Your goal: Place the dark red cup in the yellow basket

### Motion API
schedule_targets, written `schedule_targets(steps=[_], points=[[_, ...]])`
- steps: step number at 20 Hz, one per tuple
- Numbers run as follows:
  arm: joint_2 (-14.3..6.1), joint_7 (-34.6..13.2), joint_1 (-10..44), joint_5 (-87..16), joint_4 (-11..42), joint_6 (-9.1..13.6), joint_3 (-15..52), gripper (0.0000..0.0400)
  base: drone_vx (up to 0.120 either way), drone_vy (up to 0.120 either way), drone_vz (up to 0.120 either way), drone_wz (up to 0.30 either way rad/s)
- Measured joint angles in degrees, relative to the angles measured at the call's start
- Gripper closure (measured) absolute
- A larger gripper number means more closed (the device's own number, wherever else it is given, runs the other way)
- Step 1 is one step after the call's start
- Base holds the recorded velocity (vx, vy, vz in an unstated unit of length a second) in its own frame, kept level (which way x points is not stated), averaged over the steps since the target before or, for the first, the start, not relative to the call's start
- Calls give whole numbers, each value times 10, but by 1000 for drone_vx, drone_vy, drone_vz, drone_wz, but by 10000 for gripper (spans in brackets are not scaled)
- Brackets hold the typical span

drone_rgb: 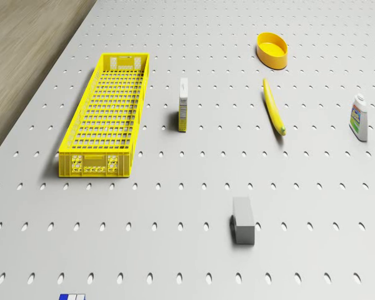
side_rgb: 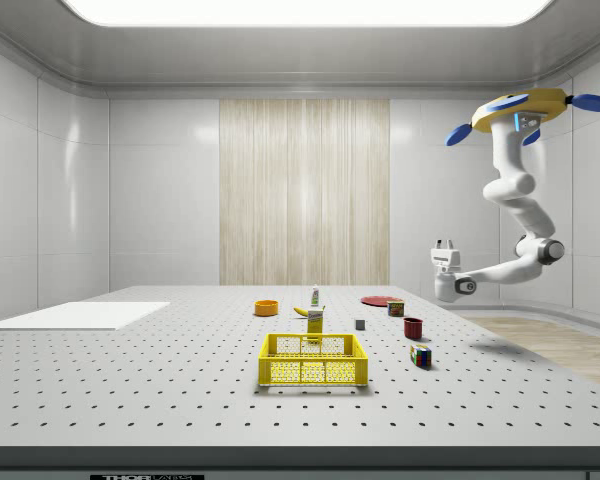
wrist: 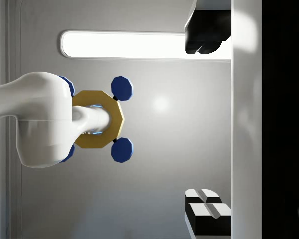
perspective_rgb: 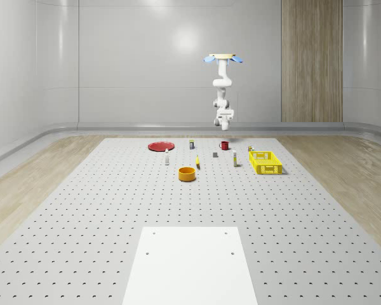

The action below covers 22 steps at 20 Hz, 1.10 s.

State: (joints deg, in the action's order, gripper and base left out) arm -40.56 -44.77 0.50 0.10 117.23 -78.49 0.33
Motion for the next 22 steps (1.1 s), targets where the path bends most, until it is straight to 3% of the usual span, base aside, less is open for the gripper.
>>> schedule_targets(steps=[14, 22], points=[[-4, -1, 2, -8, 4, -6, 6, 0, 120, 0, 0, 0], [-7, -4, 8, -36, 7, -10, 26, 0, 0, 0, 0, 0]])
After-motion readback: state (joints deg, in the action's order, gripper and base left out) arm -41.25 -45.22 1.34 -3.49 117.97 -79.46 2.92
